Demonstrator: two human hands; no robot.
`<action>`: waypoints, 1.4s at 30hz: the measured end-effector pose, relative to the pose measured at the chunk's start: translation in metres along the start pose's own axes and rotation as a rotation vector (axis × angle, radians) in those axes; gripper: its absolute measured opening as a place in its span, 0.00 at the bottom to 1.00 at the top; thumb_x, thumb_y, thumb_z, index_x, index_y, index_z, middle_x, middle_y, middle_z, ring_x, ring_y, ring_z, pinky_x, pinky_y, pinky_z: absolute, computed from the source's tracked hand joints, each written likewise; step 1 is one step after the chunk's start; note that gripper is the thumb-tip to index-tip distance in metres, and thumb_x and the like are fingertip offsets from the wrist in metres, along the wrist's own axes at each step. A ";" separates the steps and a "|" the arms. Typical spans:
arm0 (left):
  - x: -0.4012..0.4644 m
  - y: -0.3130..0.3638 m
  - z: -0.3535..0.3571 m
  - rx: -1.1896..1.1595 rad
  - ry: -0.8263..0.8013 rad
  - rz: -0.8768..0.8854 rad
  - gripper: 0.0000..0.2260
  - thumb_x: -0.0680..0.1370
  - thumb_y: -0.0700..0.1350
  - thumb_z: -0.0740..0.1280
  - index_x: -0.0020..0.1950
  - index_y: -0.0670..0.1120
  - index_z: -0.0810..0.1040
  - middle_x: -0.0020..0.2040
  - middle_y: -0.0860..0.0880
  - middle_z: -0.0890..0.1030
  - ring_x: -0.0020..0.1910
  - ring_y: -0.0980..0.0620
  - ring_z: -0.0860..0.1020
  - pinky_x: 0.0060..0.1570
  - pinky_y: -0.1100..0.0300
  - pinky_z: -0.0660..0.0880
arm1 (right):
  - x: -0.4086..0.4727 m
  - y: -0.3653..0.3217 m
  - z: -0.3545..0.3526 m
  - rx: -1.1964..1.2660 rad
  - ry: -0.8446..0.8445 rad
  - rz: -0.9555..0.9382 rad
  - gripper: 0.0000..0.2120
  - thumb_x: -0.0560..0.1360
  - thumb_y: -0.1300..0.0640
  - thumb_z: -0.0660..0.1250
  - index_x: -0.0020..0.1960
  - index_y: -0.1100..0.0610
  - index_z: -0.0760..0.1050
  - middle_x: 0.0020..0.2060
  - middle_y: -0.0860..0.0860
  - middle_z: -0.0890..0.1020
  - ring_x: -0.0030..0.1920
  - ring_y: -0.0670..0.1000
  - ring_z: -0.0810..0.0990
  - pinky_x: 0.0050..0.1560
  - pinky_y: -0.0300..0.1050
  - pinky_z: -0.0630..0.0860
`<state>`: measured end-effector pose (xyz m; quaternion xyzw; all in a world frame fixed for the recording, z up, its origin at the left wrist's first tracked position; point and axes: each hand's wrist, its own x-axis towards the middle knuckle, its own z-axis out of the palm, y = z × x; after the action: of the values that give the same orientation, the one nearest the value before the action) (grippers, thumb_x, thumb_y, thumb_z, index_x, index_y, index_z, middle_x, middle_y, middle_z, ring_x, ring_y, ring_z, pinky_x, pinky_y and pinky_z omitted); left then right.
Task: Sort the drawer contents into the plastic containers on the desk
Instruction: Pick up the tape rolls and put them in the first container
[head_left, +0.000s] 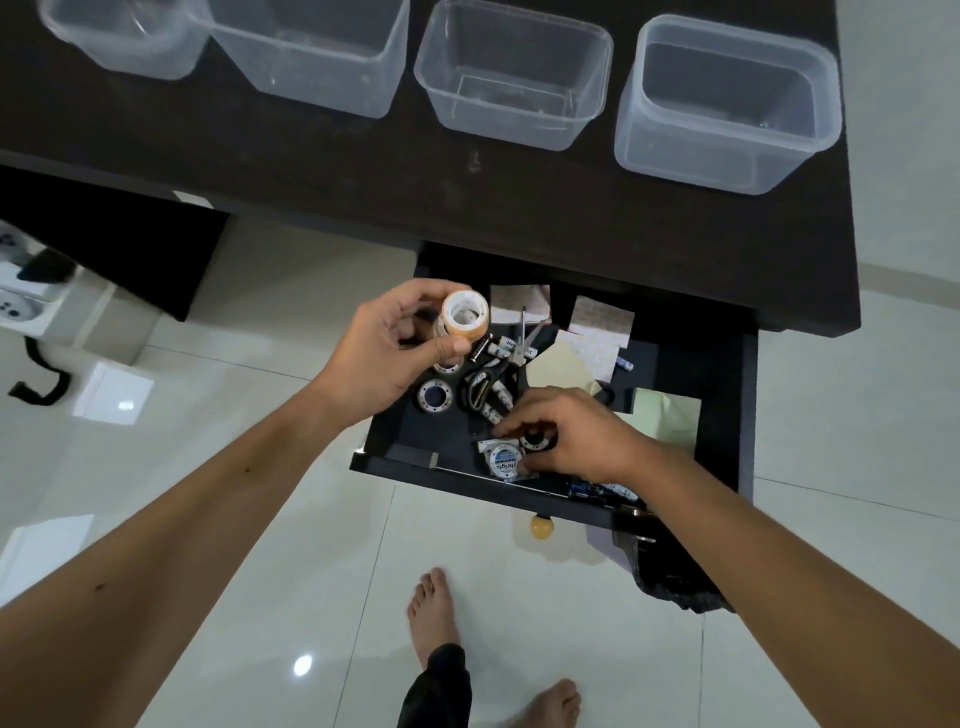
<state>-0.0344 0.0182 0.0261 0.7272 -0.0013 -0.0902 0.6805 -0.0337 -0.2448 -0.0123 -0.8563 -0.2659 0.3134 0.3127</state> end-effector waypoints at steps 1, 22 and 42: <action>-0.001 0.001 -0.003 -0.010 0.016 0.002 0.21 0.75 0.39 0.78 0.63 0.55 0.81 0.60 0.46 0.85 0.57 0.37 0.84 0.56 0.36 0.83 | 0.002 0.000 0.002 -0.083 -0.027 -0.016 0.25 0.68 0.51 0.83 0.63 0.44 0.84 0.52 0.42 0.80 0.53 0.46 0.77 0.54 0.43 0.74; -0.022 0.000 -0.034 -0.095 0.198 -0.034 0.18 0.75 0.37 0.76 0.63 0.49 0.80 0.62 0.45 0.84 0.54 0.37 0.83 0.54 0.42 0.85 | 0.054 -0.039 0.011 0.315 0.258 0.014 0.09 0.72 0.59 0.81 0.50 0.52 0.87 0.39 0.47 0.86 0.33 0.39 0.75 0.39 0.32 0.72; -0.021 -0.006 -0.042 -0.054 0.162 -0.020 0.19 0.76 0.37 0.77 0.64 0.53 0.81 0.60 0.49 0.84 0.51 0.39 0.82 0.55 0.38 0.84 | 0.084 -0.040 0.025 -0.219 0.163 -0.094 0.29 0.66 0.48 0.84 0.64 0.51 0.81 0.58 0.49 0.73 0.59 0.53 0.73 0.58 0.48 0.74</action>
<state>-0.0498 0.0626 0.0254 0.7136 0.0635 -0.0381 0.6966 -0.0057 -0.1543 -0.0303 -0.8946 -0.3120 0.1968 0.2523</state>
